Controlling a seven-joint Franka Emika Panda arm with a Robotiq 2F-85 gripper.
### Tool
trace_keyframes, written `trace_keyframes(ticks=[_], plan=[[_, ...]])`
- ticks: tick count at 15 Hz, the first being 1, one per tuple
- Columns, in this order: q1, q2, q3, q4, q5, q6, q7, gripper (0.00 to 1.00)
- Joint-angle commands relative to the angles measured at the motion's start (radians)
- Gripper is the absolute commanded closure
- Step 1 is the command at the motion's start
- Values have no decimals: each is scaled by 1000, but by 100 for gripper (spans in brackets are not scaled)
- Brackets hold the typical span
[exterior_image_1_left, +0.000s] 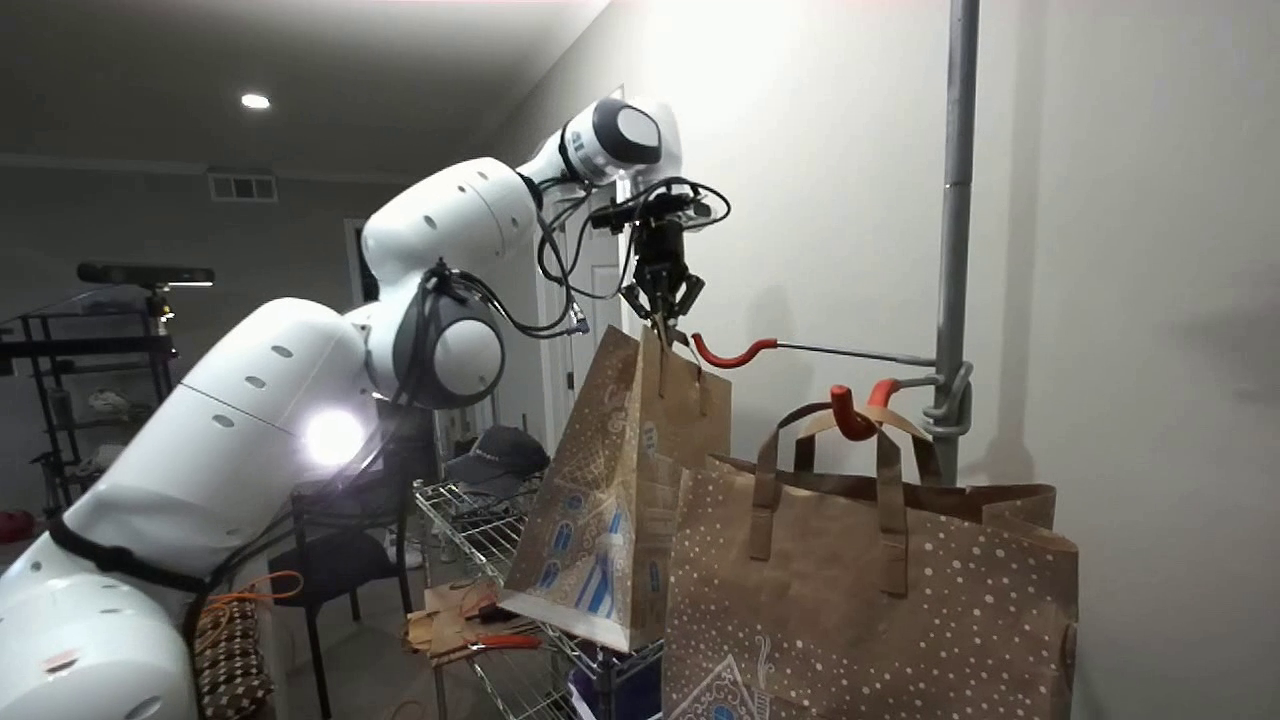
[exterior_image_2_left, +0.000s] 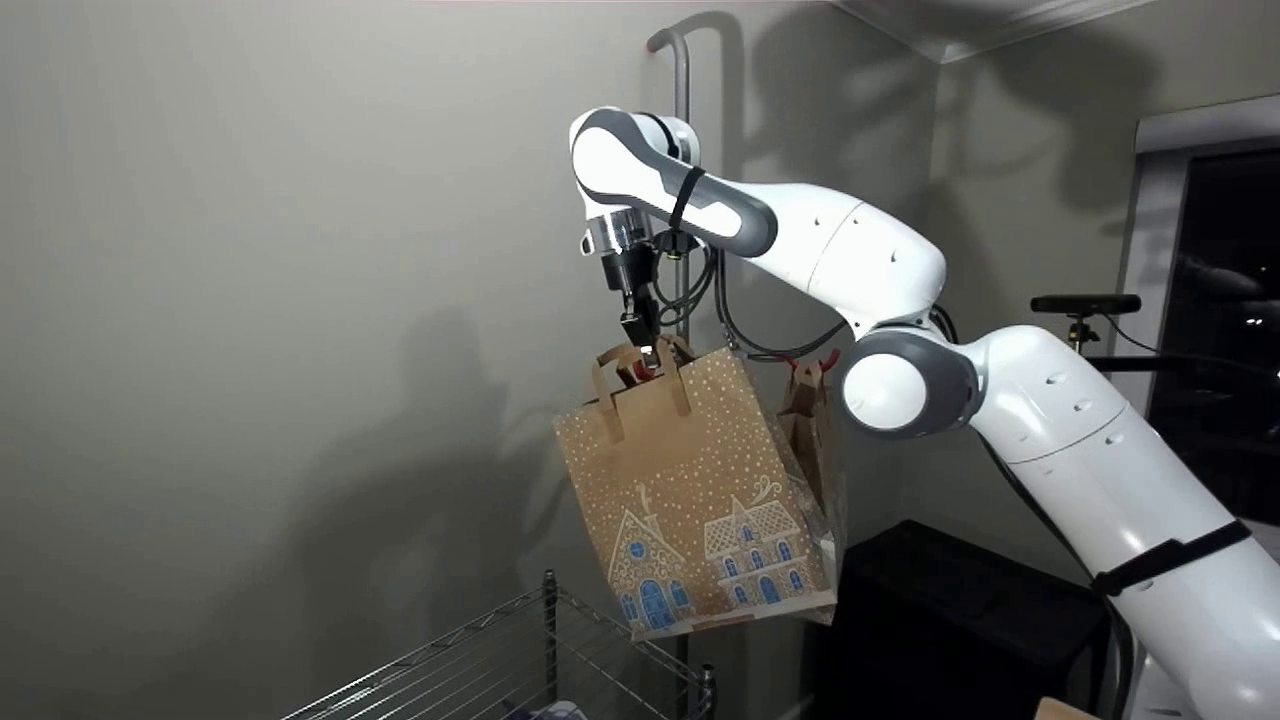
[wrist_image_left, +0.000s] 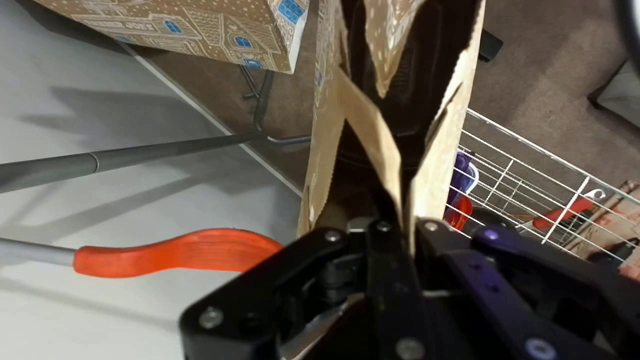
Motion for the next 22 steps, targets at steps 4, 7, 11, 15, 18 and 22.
trace_keyframes(ticks=[4,7,11,15,18,22], plan=[[-79,11,15,5,53,27,-78,100],[-61,-24,15,-15,40,35,-103,100],[-52,-53,10,-5,42,50,-70,100],[-48,-64,5,-13,39,54,-56,100],[-52,-53,5,-18,44,53,-39,100],[-84,-32,-7,-14,56,61,77,99]])
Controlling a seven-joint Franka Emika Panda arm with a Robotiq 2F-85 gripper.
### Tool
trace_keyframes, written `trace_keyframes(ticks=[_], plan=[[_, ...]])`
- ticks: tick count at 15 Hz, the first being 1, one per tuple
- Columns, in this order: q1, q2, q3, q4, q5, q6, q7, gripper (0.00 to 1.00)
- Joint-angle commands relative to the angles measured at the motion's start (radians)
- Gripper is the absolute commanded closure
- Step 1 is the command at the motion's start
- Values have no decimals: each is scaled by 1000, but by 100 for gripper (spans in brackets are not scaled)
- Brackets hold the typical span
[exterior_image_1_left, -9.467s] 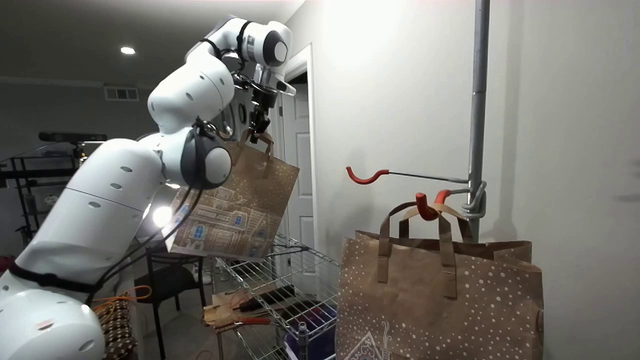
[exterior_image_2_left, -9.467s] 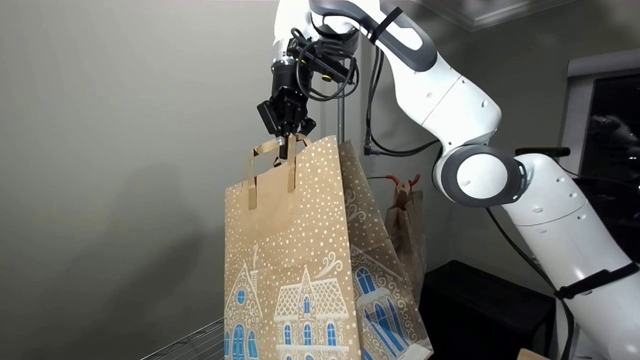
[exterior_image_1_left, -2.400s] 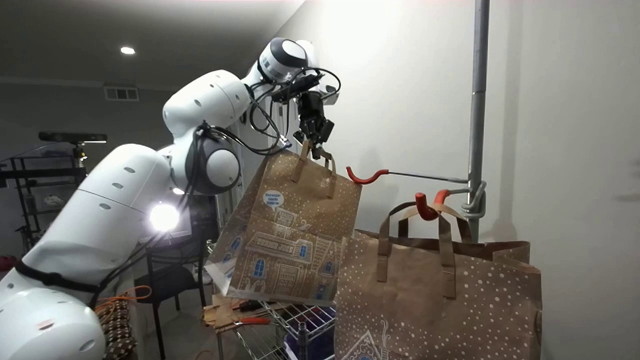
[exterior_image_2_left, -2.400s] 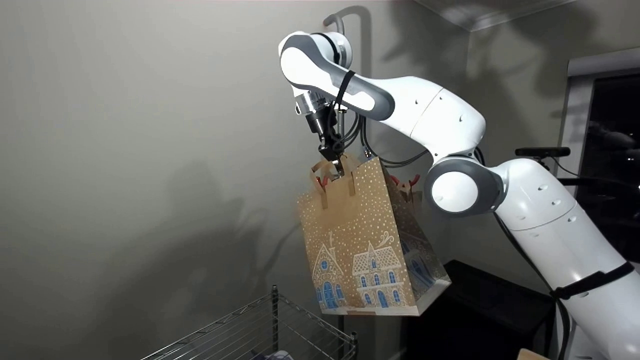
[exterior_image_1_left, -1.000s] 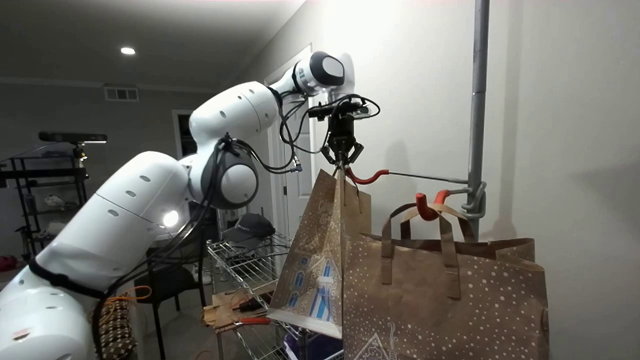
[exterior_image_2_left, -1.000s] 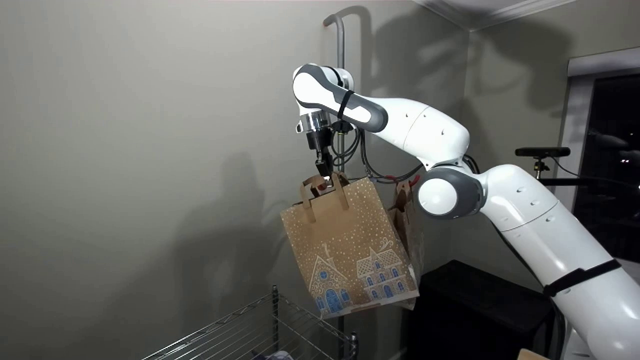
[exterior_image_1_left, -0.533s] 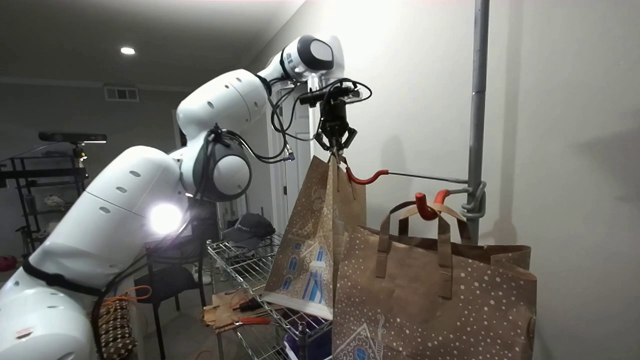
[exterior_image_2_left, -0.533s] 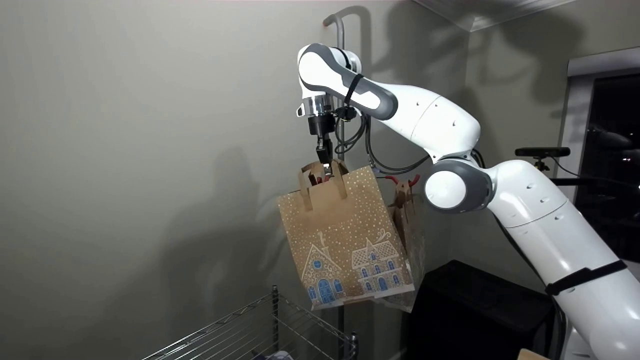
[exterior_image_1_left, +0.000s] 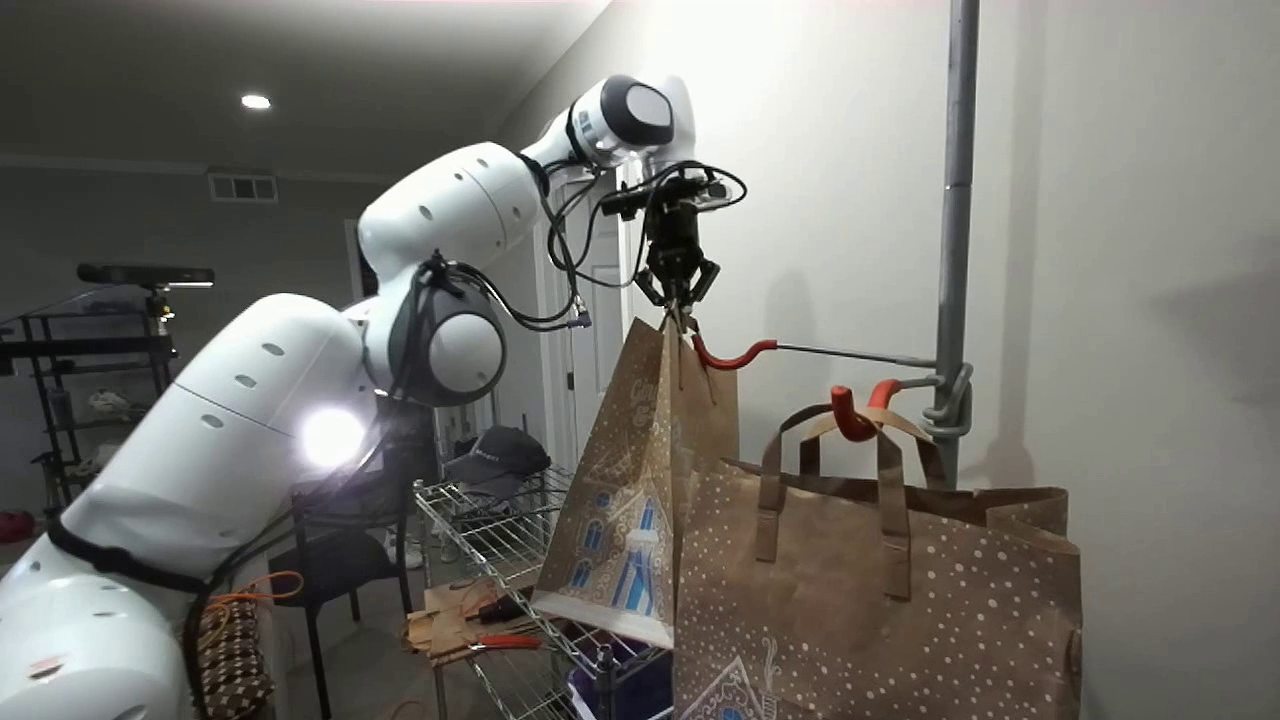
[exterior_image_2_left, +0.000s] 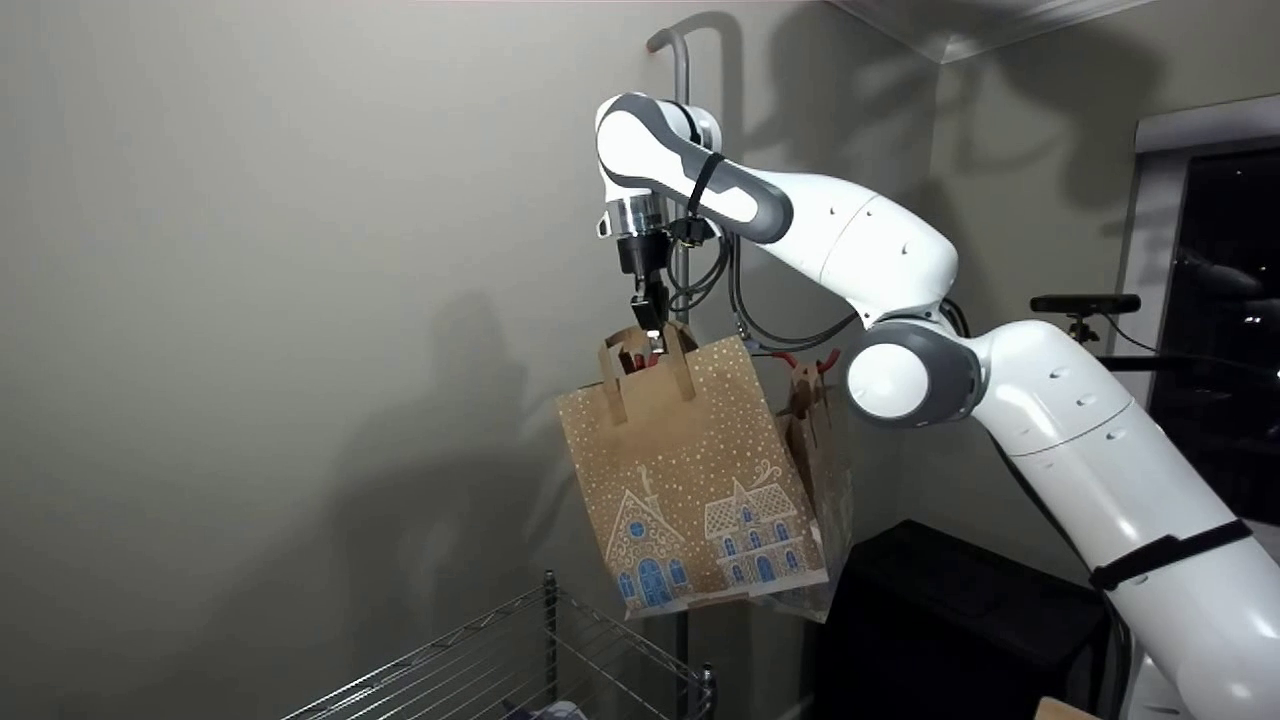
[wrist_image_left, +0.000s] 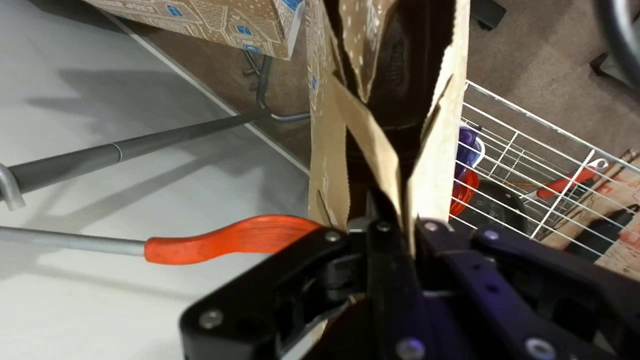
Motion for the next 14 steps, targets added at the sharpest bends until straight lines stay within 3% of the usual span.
trace_keyframes(ticks=[1,9,10,12,14], plan=[[-37,0,-17,-25,19,24,99,99],[-66,19,-25,-27,22,9,188,100],[-67,18,-22,-30,27,2,190,73],[-70,19,-17,-31,38,4,209,68],[-67,16,-19,-34,39,-10,221,55]])
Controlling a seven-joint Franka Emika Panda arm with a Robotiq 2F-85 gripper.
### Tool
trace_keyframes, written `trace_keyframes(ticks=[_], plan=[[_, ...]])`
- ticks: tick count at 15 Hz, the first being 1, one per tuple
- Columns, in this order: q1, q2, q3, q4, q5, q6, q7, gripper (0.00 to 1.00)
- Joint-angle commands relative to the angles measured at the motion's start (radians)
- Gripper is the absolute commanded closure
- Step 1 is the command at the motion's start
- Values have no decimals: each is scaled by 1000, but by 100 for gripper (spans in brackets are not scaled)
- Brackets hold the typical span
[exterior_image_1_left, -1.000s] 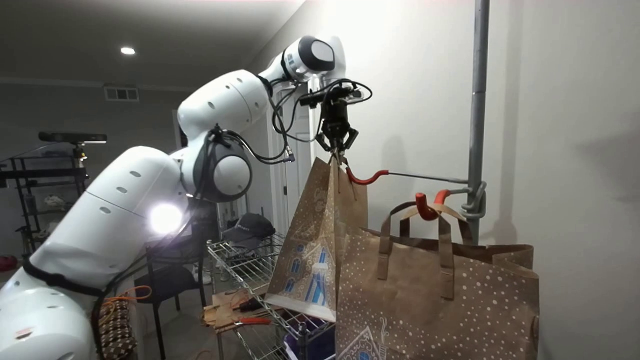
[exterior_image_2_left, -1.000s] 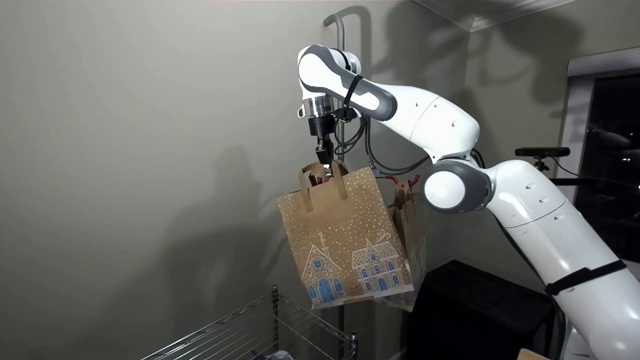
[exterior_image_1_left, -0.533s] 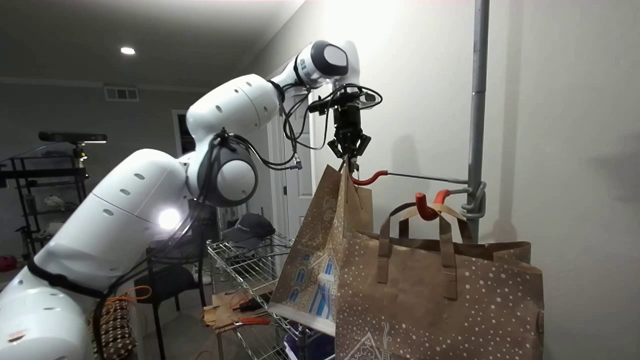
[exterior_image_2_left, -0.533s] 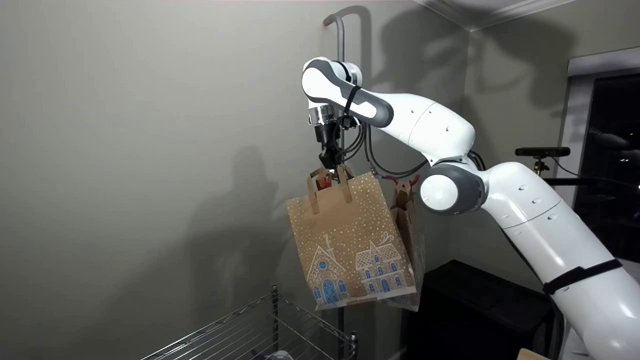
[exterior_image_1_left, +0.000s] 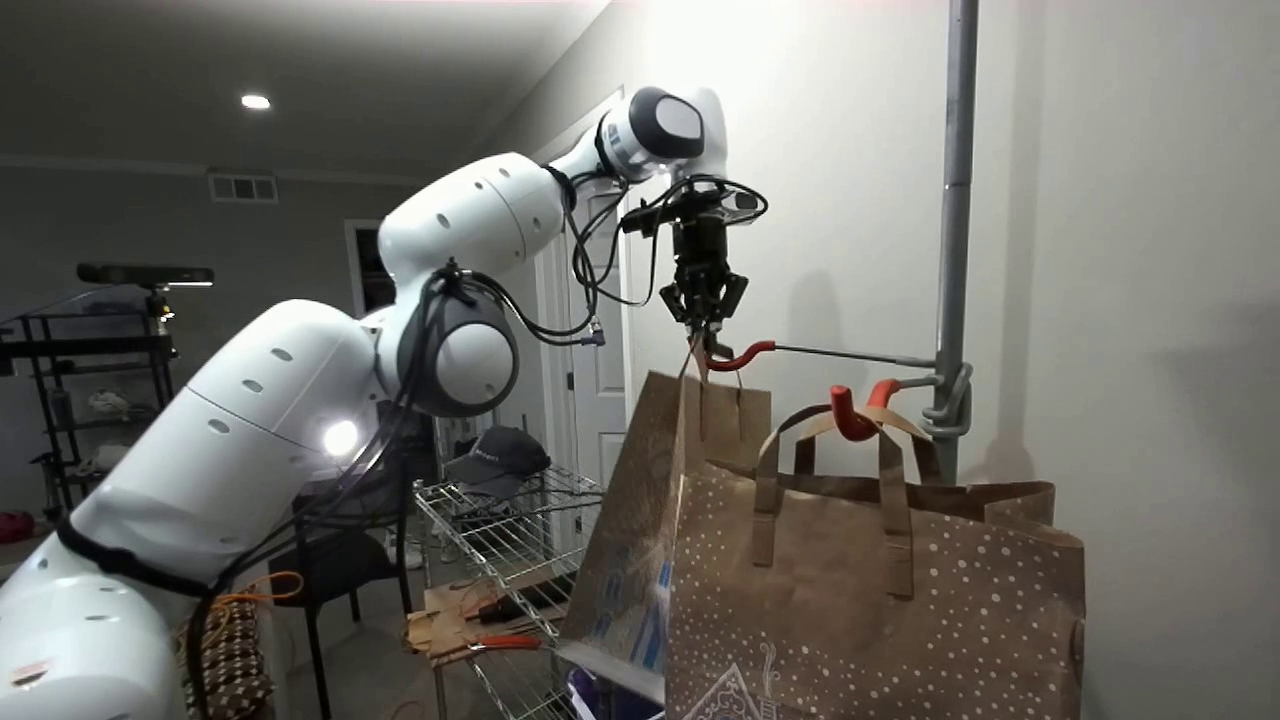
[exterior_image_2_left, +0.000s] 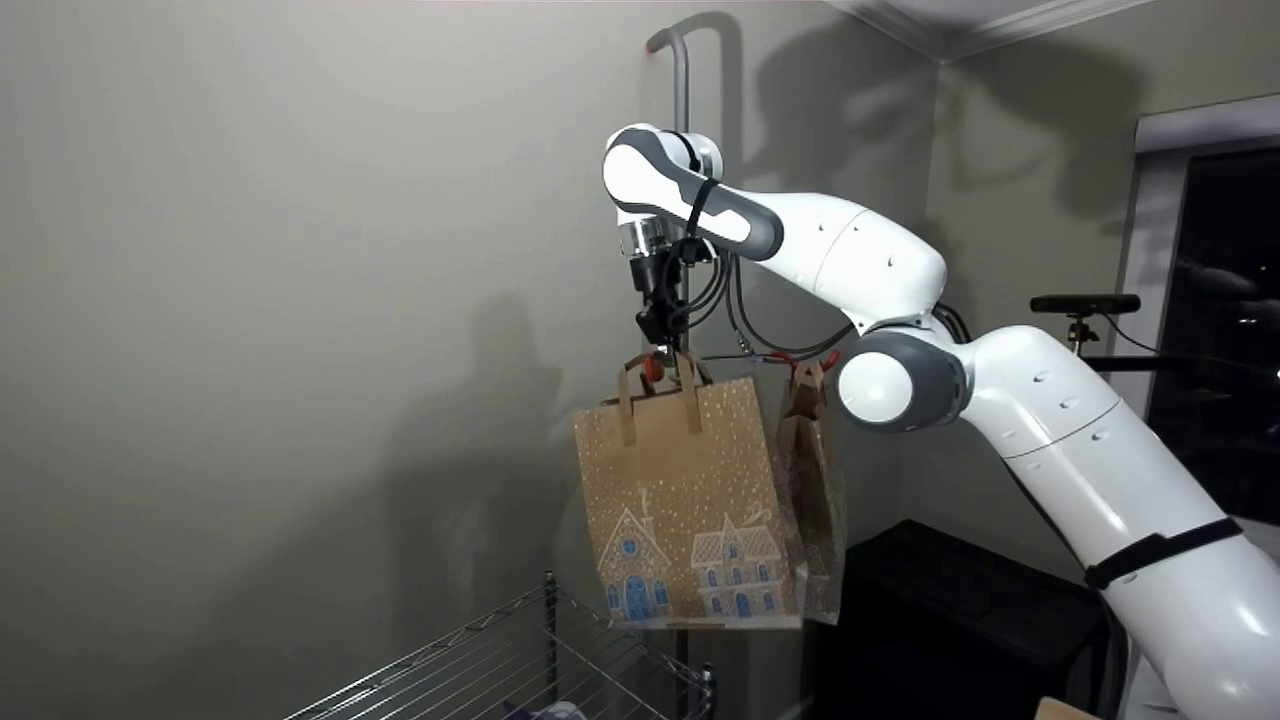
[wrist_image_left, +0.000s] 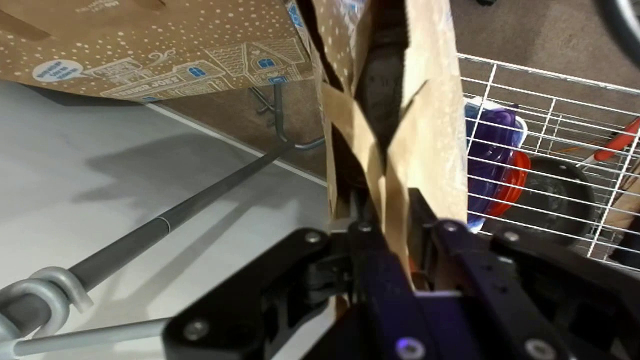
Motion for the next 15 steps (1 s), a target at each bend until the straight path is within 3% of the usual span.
trace_keyframes(ticks=[1,9,15], plan=[[-3,-26,2,-32,32,-34,42,49],[66,-103,12,-18,37,-226,121,1],[244,-148,49,-19,41,-313,237,0]])
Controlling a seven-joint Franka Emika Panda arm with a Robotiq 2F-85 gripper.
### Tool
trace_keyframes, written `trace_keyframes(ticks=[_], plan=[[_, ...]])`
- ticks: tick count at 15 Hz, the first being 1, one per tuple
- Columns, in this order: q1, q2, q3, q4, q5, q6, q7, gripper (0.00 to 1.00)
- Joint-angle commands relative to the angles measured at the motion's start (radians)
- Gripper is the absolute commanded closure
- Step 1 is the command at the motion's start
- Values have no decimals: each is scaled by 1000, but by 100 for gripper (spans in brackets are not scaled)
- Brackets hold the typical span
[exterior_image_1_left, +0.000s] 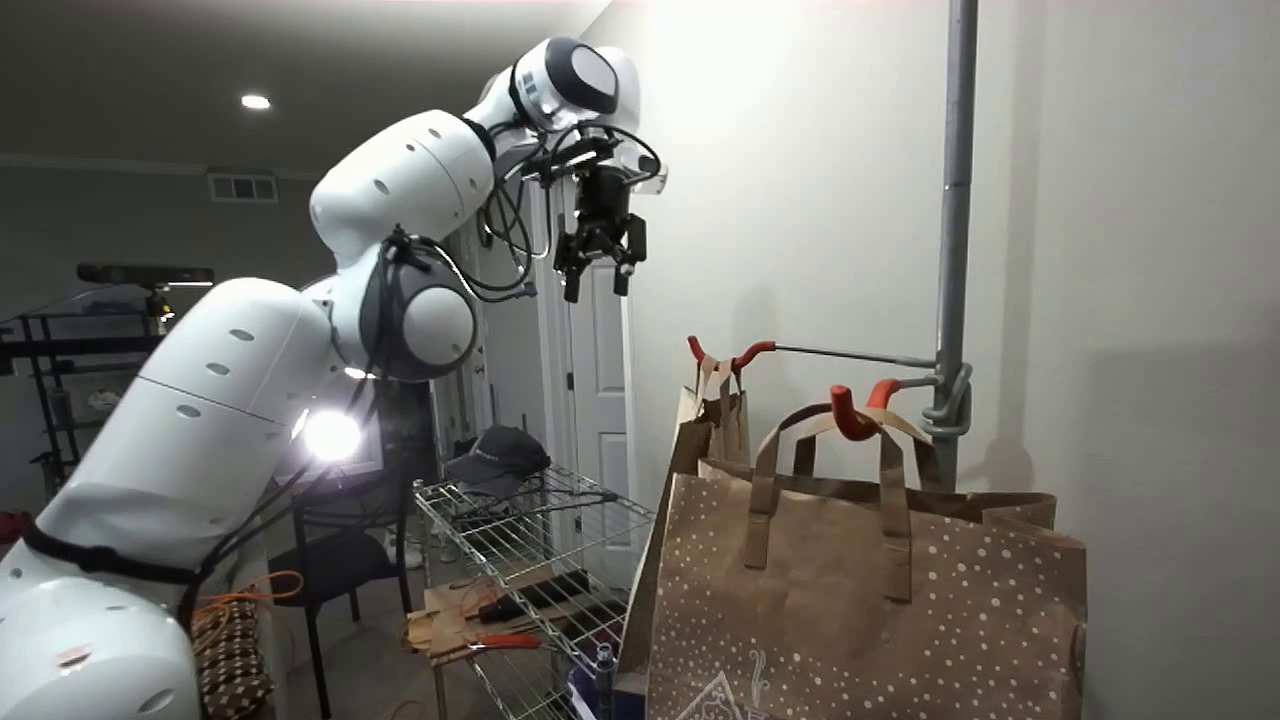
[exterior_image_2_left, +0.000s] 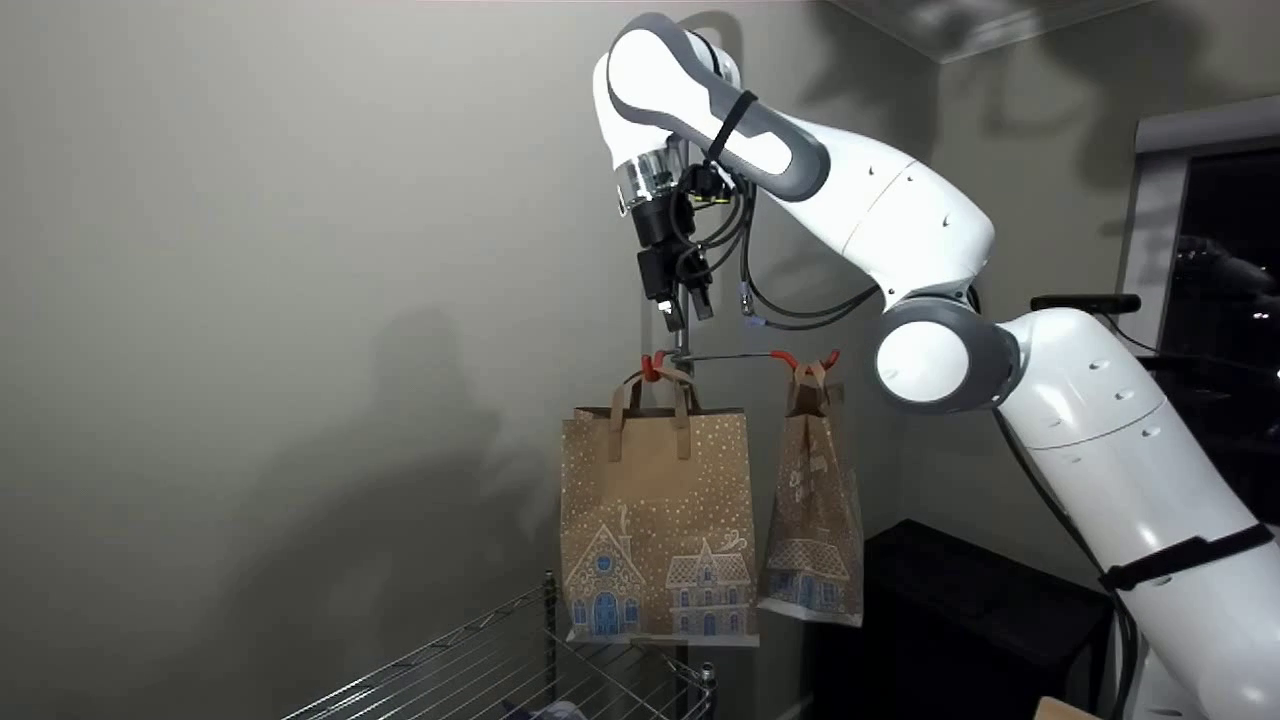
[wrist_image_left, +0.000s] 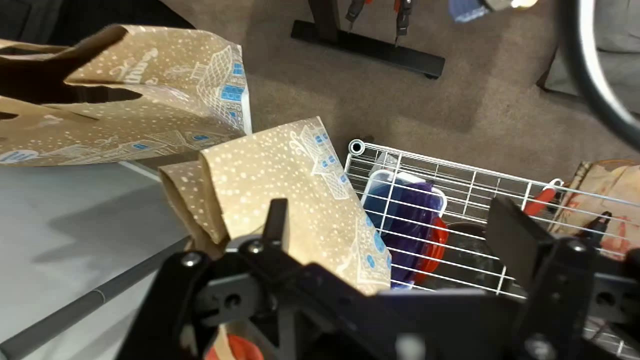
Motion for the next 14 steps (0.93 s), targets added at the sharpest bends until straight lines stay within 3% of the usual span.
trace_keyframes(ticks=[1,7,8,14], plan=[[118,-14,27,-29,16,-21,103,0],[262,14,14,-22,-18,-26,278,0],[251,18,24,-16,-9,-4,233,0],[254,14,23,-29,-7,3,242,0]])
